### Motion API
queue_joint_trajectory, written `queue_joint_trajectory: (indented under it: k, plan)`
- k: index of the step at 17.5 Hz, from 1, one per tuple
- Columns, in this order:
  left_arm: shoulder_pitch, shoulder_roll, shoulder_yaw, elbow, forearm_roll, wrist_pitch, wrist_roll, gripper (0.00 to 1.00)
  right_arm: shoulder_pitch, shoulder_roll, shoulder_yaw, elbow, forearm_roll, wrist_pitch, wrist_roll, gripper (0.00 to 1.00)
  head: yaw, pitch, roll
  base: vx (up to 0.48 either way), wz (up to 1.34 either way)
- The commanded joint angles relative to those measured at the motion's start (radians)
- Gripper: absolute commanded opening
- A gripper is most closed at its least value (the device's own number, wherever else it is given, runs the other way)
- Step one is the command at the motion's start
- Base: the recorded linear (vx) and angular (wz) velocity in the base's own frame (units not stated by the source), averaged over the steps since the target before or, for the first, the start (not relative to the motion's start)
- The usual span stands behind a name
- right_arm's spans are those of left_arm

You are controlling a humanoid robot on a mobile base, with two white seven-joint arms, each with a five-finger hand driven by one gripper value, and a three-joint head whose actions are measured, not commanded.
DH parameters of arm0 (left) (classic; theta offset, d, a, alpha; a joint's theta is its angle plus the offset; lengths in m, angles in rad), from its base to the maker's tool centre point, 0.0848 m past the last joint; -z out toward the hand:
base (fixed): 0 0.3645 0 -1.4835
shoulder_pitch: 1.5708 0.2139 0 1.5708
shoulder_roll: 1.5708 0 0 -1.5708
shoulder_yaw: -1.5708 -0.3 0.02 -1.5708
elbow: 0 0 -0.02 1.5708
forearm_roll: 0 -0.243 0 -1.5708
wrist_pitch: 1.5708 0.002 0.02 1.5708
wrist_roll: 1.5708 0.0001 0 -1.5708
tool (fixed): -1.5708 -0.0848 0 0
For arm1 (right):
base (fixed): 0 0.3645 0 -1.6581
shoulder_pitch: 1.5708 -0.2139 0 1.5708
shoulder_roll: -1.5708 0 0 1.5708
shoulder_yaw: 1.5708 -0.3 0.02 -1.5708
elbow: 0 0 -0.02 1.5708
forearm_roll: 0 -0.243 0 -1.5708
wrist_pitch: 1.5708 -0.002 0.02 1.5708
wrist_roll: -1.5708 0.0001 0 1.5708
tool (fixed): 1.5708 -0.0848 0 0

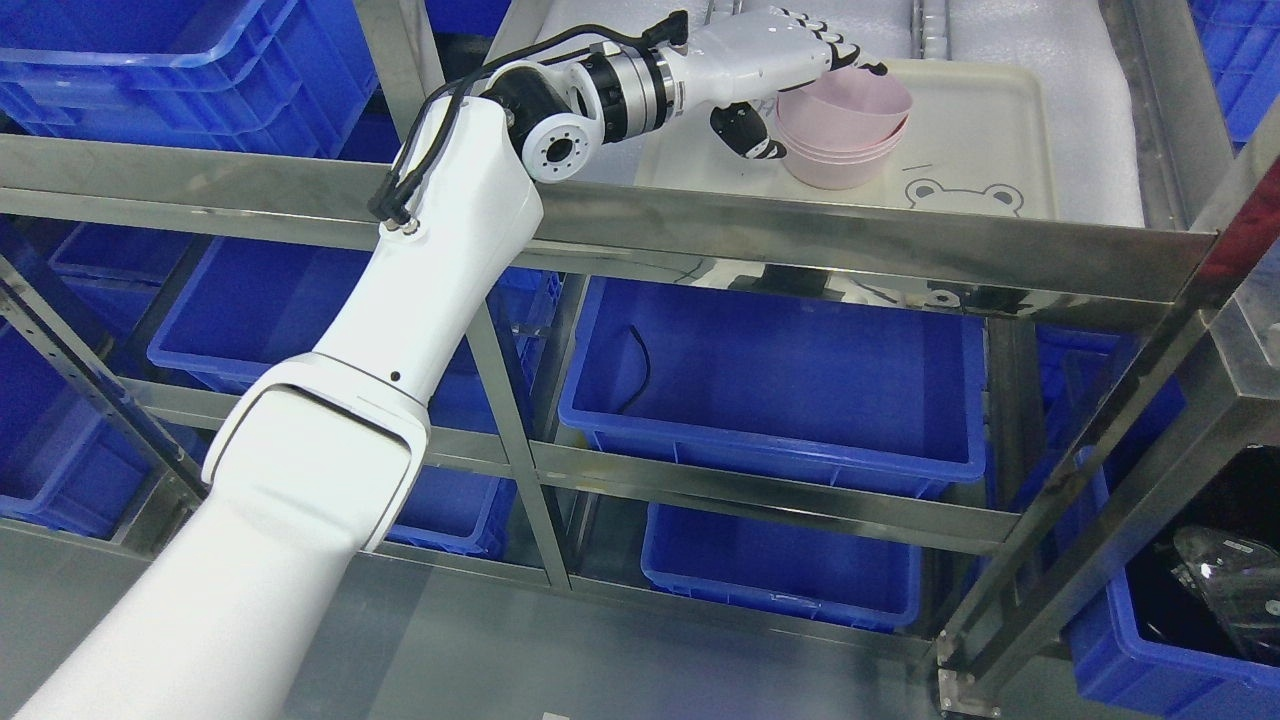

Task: Stack pink IKEA bowl on shelf middle layer
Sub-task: 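Open the left hand to release the bowl onto the stack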

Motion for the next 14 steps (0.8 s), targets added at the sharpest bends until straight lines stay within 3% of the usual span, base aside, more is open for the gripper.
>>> queue_joint_trajectory:
  k: [1,4,8,11,14]
  plan:
    - [0.005,0.017,0.053,-0.073,0.041,-0.005,-0.007,0.95,0.023,-0.017,0.000,-0.017,0.000,0.002,0.000,1.00,0.0000,0.000,0.000,0.000,0.00]
    - [0.010,0.017,0.153,-0.188,0.309,0.004,-0.016,0.95,0.023,-0.017,0.000,-0.017,0.000,0.002,0.000,1.00,0.0000,0.000,0.000,0.000,0.00]
    - [0.100,0.017,0.137,-0.345,0.647,0.052,-0.015,0.96,0.023,-0.017,0.000,-0.017,0.000,0.002,0.000,1.00,0.0000,0.000,0.000,0.000,0.00]
    - [0.319,0.017,-0.037,-0.548,0.731,0.107,-0.015,0.97,0.023,-0.017,0.000,-0.017,0.000,0.002,0.000,1.00,0.0000,0.000,0.000,0.000,0.00]
    - [0.517,0.017,-0.177,-0.616,0.729,0.080,-0.015,0.97,0.023,-0.017,0.000,-0.017,0.000,0.002,0.000,1.00,0.0000,0.000,0.000,0.000,0.00]
